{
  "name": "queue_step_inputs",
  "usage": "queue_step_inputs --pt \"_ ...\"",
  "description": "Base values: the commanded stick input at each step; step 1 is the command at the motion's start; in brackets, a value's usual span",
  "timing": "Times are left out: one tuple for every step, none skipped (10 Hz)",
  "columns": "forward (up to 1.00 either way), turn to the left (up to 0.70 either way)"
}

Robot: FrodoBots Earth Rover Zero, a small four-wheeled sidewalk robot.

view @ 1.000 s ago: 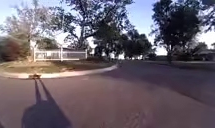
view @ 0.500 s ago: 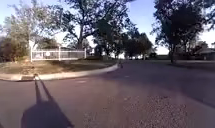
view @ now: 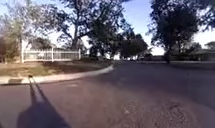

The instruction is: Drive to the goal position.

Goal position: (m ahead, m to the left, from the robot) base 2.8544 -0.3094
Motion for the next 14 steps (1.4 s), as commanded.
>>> queue_step_inputs --pt "1.00 -0.24" --pt "1.00 -0.33" --pt "1.00 -0.04" --pt "1.00 -0.01" --pt "1.00 -0.16" --pt "1.00 -0.27" --pt "1.00 -0.06" --pt "1.00 0.00" --pt "1.00 0.00" --pt "1.00 0.00" --pt "1.00 -0.12" --pt "1.00 -0.29" --pt "1.00 -0.10" --pt "1.00 0.00"
